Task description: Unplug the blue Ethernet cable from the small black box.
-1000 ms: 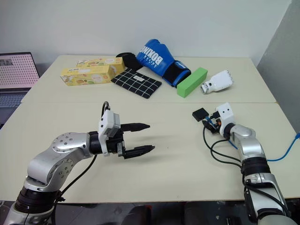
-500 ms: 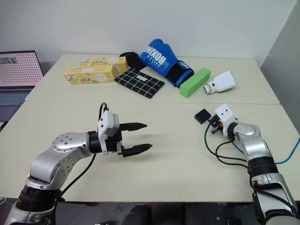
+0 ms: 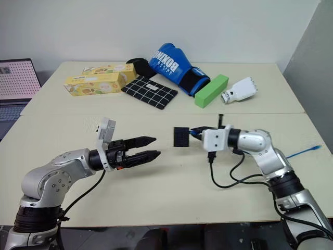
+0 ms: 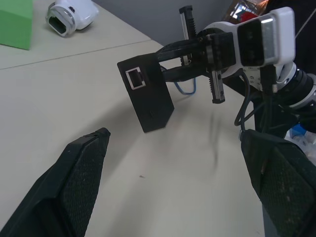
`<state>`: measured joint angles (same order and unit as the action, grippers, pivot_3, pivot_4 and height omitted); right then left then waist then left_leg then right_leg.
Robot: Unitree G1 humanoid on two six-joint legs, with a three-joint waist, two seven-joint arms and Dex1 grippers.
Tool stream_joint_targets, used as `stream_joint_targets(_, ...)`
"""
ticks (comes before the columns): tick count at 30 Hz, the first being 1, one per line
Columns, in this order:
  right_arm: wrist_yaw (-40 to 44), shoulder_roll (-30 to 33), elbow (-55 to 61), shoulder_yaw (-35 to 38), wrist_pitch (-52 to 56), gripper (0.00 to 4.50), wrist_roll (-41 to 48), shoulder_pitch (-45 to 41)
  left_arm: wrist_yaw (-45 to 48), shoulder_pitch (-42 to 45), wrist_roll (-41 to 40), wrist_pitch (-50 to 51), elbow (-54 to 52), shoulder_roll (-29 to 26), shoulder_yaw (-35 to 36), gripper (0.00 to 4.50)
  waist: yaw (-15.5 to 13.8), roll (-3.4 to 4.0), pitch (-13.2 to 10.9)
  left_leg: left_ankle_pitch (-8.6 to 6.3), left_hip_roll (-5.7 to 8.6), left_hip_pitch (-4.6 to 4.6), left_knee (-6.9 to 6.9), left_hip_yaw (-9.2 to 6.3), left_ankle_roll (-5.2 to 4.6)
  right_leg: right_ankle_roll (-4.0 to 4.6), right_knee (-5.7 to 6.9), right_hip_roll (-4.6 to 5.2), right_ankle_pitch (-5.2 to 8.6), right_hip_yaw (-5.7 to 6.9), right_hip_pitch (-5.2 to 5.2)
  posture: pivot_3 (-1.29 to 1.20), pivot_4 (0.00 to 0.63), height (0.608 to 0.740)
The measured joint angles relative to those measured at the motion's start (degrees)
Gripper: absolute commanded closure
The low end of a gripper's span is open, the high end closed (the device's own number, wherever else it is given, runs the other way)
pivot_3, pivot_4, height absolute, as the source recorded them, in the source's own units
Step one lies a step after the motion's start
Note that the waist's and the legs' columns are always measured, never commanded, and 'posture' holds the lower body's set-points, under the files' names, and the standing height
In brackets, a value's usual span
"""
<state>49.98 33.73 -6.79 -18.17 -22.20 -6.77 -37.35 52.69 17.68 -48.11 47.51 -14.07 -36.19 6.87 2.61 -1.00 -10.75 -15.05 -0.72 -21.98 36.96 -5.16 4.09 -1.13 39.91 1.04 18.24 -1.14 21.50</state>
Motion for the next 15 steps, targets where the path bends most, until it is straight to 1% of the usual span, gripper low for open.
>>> stream_joint_targets(8,1.46,-2.81,3.15,-1.65,-0.07,4.31,0.05,-2.12,-4.42,0.0,-2.35,1.86,-1.05,4.88,-0.03,0.0,-0.86,0.0,0.0,0.01,-0.02,-0.03,0.01,-0.08,0.02,0.0,-0.03,0.06,0.0,0.04,-0.03,0.0,0.15,0.74)
stream_joint_targets(11,1.99,-3.03,3.77,-1.69,-0.08,4.31,0.06,-2.19,-5.1,0.01,-2.98,2.2,-1.05,5.24,0.04,0.0,-0.85,0.0,0.0,0.01,0.0,-0.02,0.0,-0.1,0.02,0.0,-0.03,0.06,0.0,0.05,-0.04,0.0,0.15,0.74)
stream_joint_targets(15,2.33,-3.39,3.81,-1.96,-0.27,4.31,0.0,-2.19,-5.89,0.01,-4.57,2.53,-0.97,6.02,0.45,0.71,-0.84,0.0,0.0,0.01,0.0,-0.01,0.0,-0.12,0.02,0.0,-0.03,0.06,0.0,0.07,-0.03,0.0,0.15,0.74)
